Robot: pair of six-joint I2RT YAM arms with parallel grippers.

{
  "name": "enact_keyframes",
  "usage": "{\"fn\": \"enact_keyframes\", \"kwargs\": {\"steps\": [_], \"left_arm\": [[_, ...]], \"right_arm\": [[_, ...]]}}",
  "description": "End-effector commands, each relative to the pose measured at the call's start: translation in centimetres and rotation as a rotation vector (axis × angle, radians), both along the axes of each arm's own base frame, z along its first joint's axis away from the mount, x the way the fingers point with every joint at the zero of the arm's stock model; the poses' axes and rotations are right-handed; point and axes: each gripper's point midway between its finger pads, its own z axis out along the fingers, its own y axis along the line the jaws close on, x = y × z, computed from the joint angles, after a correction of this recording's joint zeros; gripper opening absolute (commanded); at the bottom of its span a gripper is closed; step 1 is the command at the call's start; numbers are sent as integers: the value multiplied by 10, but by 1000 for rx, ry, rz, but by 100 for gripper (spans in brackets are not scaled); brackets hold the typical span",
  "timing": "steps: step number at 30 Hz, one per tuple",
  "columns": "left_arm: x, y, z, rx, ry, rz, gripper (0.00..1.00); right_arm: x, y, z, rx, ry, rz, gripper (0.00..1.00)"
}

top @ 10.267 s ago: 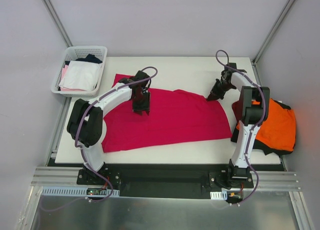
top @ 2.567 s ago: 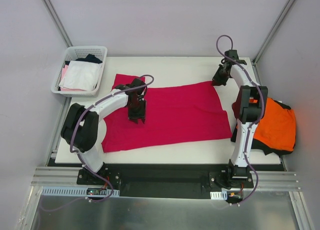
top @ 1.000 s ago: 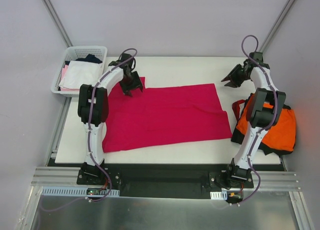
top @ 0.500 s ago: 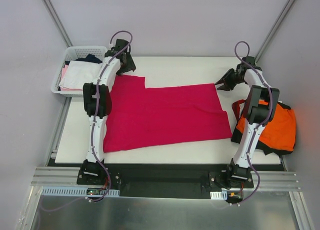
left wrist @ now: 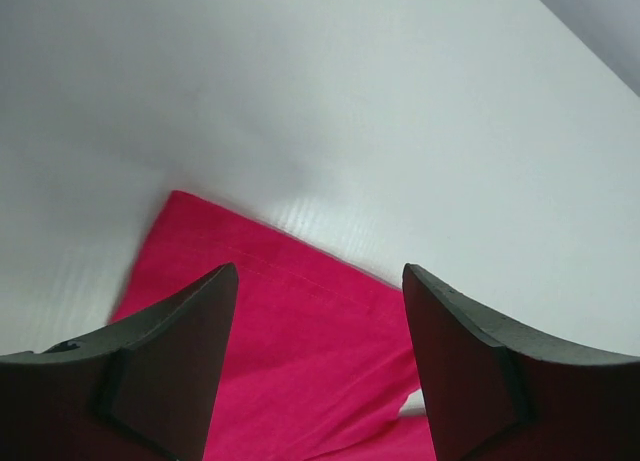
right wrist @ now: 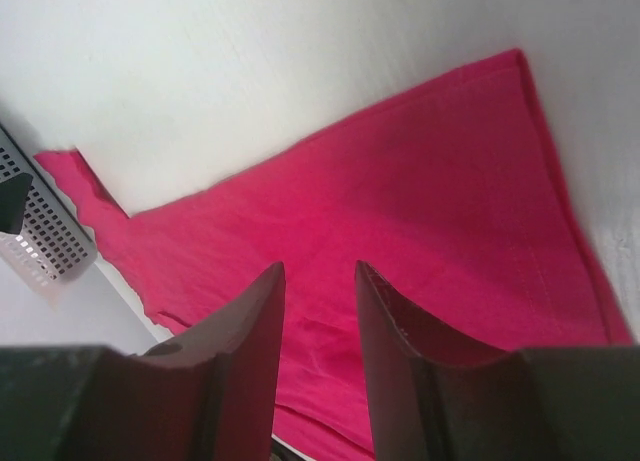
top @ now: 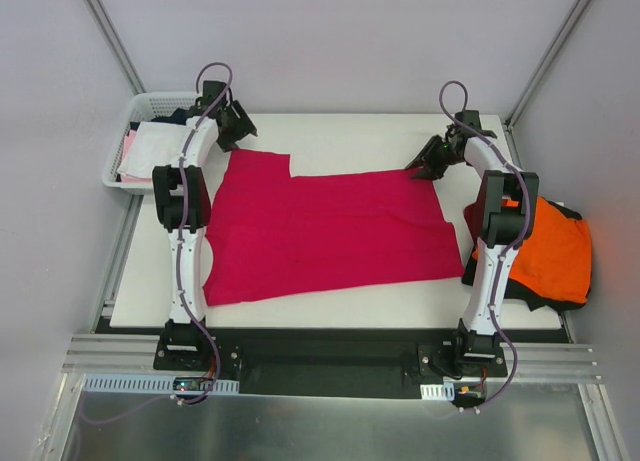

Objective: Fold and stack the t-shirts
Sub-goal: Fold the tshirt

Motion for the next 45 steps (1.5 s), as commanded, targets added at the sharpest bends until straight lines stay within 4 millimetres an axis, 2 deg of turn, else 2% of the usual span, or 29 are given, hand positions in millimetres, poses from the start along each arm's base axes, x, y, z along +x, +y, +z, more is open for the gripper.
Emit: {"fn": "enact_keyframes", "kwargs": {"steps": [1,2,4,5,6,9,11,15,19,20,24,29,34,42,45], "left_arm": [[-4,-9,-16,-59,36,7,67],[-10,-5,-25,-39,63,24,67],[-16,5,-21,12,67,62,66],[-24,17,-30,74,91,96,66],[-25,22,-21,97,78,109,66],[-33,30,-23,159,89,98,66],[-35,25,-24,146,89,56,66],[-37,-13,-30,-11,102,-61,66],[-40,-33,-35,-26,113,-87,65],[-41,-37,-37,-26,118,-92,63],[-44,-58,-44,-33,130,-119,44],[-49,-79,-55,-28,148,-143,43],[-48,-79,-55,-11,147,-124,42],[-46,-59,-49,74,131,-69,49],[-48,-60,-50,65,139,-73,50]], "right_arm": [[7,-5,14,4,-43,-3,37],[5,-5,12,2,-38,0,38],[3,-5,13,0,-37,1,37],[2,-5,13,-1,-35,3,37],[0,-5,10,0,-29,5,37],[-4,-4,8,1,-19,7,37],[-5,-4,6,2,-15,7,37],[-6,1,8,3,-16,15,37],[-8,4,8,1,-13,17,37],[-9,4,9,-1,-12,16,37],[-12,2,9,-13,-15,19,37],[-16,1,5,-19,-5,24,36],[-17,1,1,-17,4,24,36],[-13,2,2,-6,3,21,36],[-15,2,2,-10,4,23,36]]}}
